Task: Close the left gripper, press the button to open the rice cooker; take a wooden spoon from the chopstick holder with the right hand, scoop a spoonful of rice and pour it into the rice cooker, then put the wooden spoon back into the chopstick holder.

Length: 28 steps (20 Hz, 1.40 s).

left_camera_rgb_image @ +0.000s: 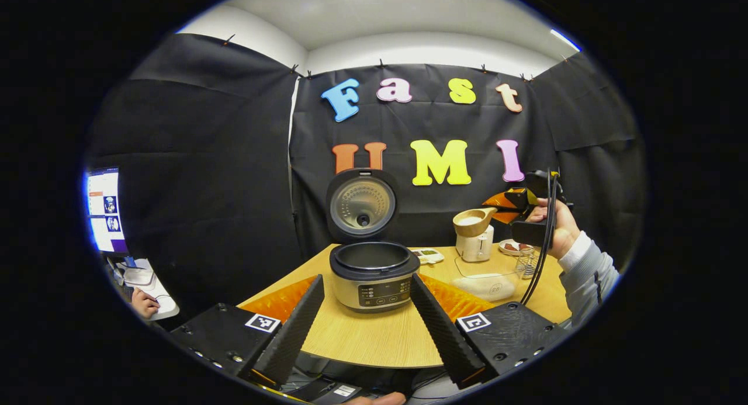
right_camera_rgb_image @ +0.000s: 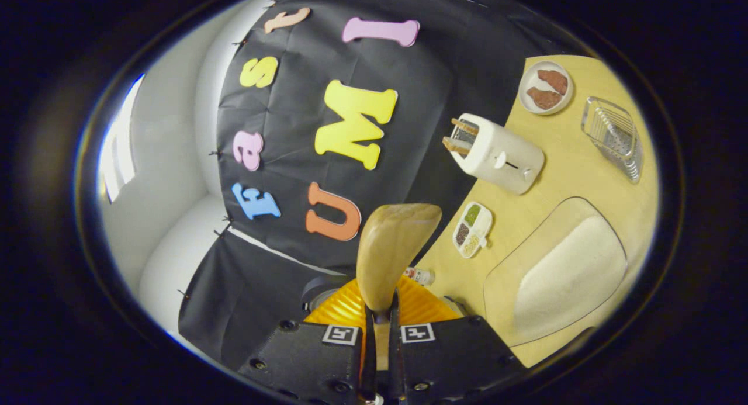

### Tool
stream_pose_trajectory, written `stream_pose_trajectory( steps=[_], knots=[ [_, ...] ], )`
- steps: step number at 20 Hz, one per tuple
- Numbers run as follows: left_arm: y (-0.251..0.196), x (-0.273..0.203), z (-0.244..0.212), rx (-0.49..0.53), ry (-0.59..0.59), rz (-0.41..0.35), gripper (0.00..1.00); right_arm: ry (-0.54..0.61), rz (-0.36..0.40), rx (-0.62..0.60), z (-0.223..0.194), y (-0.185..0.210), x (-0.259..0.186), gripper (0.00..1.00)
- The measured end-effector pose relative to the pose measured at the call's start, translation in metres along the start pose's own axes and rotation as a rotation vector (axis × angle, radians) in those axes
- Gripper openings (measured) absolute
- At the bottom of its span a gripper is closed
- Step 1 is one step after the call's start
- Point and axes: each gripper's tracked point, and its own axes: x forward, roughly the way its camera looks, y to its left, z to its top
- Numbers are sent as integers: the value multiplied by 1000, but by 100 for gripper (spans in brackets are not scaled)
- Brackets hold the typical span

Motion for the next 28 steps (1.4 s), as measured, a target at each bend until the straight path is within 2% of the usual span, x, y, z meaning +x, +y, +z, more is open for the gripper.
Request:
stream_pose_trajectory(
  steps=[5,8,12,16,21,24,28],
  knots=[
    [11,1,-2,1,-9,10,94,55,-23,-152,-41,31,49,13],
    [21,-2,0,22,-11,24,95,66,-66,-293,-62,38,74,13],
    [30,-5,2,17,-22,35,94,53,-84,-465,-89,56,95,13],
    [38,-4,-4,-3,-11,43,94,33,-119,-645,-109,60,118,13],
    [36,-1,-8,20,-10,28,94,-19,-158,-857,-125,66,137,13],
    [37,-1,-5,26,-23,29,94,7,-108,-971,-150,76,139,13],
    [39,2,-7,42,-37,29,94,22,-21,-1209,-182,100,134,13]
  ],
)
